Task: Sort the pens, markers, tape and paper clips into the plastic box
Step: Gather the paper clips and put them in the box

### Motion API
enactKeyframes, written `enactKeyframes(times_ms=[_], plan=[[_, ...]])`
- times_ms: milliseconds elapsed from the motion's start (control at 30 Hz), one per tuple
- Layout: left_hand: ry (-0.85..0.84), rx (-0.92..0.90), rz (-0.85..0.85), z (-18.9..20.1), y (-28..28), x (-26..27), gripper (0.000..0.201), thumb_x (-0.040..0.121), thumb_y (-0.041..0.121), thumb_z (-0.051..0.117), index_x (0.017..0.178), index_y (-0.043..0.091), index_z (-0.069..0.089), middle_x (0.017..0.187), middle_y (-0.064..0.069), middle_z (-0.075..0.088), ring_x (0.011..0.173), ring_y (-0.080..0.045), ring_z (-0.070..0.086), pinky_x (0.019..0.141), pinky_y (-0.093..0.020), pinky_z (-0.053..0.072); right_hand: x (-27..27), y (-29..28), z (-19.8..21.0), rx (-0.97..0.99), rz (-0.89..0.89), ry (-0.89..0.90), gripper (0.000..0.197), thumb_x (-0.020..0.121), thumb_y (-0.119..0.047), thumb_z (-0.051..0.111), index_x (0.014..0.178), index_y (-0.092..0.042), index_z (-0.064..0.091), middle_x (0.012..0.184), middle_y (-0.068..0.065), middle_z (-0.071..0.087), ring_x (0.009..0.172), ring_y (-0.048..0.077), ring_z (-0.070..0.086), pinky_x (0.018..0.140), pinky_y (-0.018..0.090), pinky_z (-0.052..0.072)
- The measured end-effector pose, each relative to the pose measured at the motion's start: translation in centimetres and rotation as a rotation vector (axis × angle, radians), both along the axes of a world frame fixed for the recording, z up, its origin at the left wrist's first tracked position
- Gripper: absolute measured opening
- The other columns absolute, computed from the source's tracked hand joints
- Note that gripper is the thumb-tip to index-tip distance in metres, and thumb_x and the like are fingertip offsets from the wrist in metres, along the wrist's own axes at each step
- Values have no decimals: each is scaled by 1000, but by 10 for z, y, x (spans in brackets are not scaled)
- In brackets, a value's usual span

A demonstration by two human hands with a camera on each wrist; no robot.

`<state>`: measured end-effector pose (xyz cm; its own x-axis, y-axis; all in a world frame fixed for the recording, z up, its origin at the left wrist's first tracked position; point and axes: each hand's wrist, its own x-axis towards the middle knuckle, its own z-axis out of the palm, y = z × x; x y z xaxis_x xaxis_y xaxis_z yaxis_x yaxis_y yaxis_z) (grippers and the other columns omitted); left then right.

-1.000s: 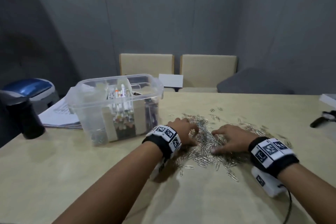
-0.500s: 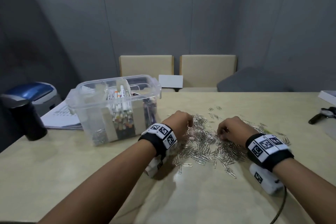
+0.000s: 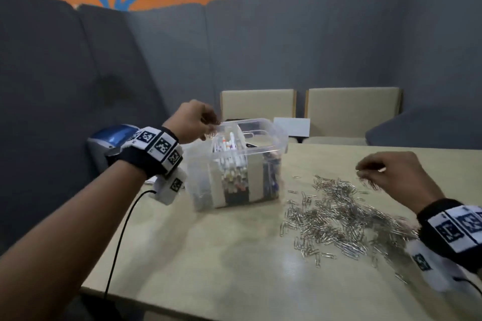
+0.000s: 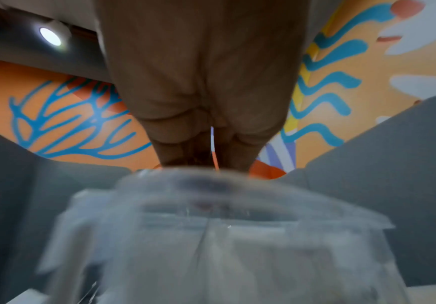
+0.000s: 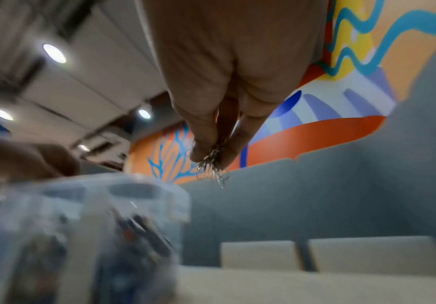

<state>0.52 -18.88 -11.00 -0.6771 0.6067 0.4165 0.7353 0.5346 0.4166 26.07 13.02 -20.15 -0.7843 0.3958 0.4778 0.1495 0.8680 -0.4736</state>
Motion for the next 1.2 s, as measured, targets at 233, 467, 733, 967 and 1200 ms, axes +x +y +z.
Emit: enactKeyframes(times_ms=[233,467,733,967,1200], plan=[[16,-278,107,-42,-25,-15,14,87,21,62,91,22,76,83,6,69,79,-10,61,74,-20,42,-92,-97,69,-26,223,137,10,76,-14,79,87,-15,78,76,-2,72,63,0,61,64,-4,38],[-103,468,94,-73,-30,-26,45,78,-17,37,94,15,64,88,-4,68,73,-16,62,69,-28,52,-198,-195,84,-184,317,166,9,78,-19,78,86,-16,78,78,-4,72,76,6,64,81,19,51],[-184,665,128,-79,-37,-25,39,89,-5,44,121,17,50,119,-7,56,105,-17,54,92,-30,47,-225,-225,59,-198,354,-41,22,79,-33,77,91,-14,76,86,4,74,81,10,65,74,18,48],[-228,470,125,-61,-41,-17,21,98,22,48,117,17,56,120,-5,57,113,-24,55,101,-40,44,-158,-155,67,-120,421,-14,13,82,-20,73,95,-17,74,88,0,75,83,10,70,80,21,53],[60,232,-253,-26,23,65,8,90,16,62,97,20,65,98,6,60,81,-8,64,73,-19,50,-23,-17,24,10,83,-205,6,83,-16,73,89,-17,74,83,-3,72,82,11,68,76,22,52]])
